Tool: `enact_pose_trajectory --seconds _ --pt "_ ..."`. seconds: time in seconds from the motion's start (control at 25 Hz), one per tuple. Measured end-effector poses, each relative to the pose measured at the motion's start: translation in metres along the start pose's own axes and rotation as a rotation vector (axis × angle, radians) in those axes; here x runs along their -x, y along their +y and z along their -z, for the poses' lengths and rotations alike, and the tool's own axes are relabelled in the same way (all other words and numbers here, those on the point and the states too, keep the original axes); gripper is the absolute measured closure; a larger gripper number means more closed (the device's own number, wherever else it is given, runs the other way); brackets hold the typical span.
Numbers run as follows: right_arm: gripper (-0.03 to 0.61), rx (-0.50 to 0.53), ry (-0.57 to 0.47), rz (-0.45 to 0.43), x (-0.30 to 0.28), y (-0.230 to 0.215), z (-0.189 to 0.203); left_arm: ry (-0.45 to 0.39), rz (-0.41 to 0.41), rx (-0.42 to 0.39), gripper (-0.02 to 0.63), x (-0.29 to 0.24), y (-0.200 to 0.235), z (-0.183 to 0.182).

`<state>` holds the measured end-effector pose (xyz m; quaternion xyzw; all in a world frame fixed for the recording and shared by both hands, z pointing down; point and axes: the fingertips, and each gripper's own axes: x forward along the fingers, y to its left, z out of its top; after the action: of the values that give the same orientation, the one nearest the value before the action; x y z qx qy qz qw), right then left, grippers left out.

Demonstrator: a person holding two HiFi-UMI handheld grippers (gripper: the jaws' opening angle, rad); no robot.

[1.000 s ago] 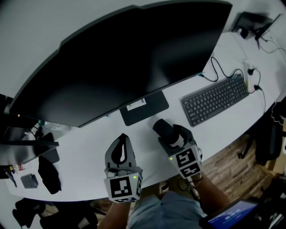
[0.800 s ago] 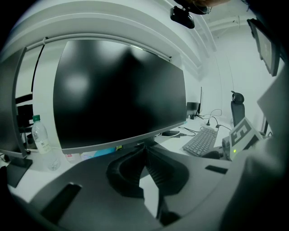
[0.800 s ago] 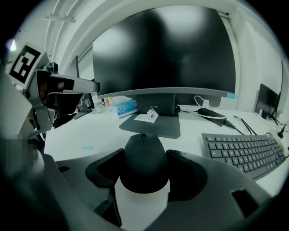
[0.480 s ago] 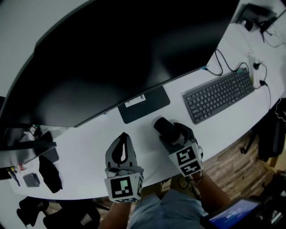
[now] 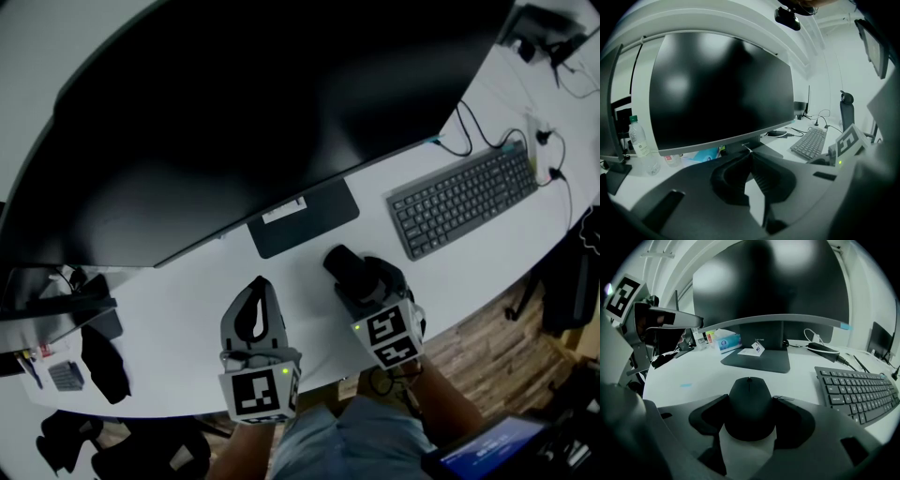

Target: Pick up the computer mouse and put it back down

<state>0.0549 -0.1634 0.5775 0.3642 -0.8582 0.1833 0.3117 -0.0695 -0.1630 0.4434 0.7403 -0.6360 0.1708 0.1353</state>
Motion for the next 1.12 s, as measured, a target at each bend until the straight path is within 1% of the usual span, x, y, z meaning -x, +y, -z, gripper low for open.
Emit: enact_pose_trajectory --seconds 0.36,0.44,0.68,0.8,0.92,1.04,1.12 --pt "0.263 -0.002 0.024 0.009 -0.003 0.000 0.003 -0.017 0.004 -0.007 0.609 0.002 0.001 -0.005" --pt "0.247 -0.010 0.018 0.006 -0.002 0.000 0.000 -0.025 0.004 -0.008 0.609 0.005 0.001 -0.009" --pt "0.245 0.016 -0.035 0.022 0.014 -0.001 -0.024 -0.074 -0.001 -0.007 0.609 0.017 0.002 -0.025" --pt "0.245 0.029 -0.086 0.027 0.028 0.005 -0.047 -0.113 -0.008 0.000 0.609 0.026 0.005 -0.039" --pt "0.254 0.040 -0.166 0.030 0.048 0.013 -0.079 -0.167 -0.030 -0.001 0.609 0.039 0.011 -0.058" --pt "0.276 0.040 -0.272 0.021 0.072 0.025 -0.118 -0.222 -0.054 0.017 0.609 0.057 0.017 -0.081" --pt "0.310 0.046 -0.349 0.016 0.089 0.032 -0.146 -0.270 -0.066 0.019 0.609 0.070 0.021 -0.100"
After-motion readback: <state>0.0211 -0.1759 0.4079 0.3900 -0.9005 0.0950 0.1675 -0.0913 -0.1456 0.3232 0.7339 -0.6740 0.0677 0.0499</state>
